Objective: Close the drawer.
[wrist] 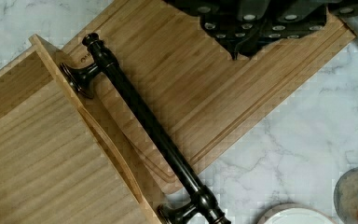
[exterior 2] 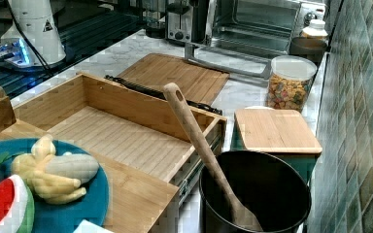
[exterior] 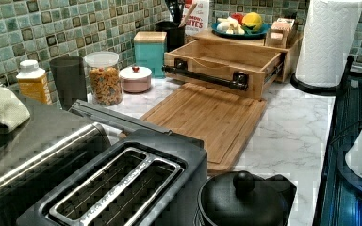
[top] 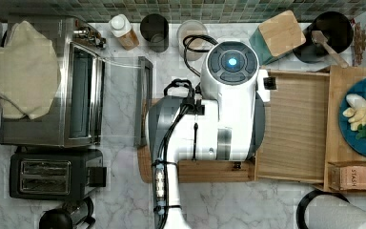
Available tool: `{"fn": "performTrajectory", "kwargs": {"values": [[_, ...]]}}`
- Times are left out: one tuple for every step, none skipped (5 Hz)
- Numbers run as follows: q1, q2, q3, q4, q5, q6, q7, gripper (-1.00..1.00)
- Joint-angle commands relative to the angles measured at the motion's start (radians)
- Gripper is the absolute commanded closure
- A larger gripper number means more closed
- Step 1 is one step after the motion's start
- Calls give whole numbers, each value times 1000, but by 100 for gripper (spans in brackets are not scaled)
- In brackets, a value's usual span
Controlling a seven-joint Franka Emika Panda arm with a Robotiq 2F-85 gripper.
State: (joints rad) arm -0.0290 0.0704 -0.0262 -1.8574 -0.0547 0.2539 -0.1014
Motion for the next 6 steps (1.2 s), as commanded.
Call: {"fn": "performTrajectory", "kwargs": {"values": [[0,0,0,-11,-8,0,0,100],[22,-64,18,-172,-85,174,2,100],[59,-83,-34,-242,-43,207,-140,100],[34,-93,-7,-321,-101,296,-195,100],[14,-58,-19,-321,-47,295,-322,100],[6,-32,-37,-360,-55,380,-411,100]]}}
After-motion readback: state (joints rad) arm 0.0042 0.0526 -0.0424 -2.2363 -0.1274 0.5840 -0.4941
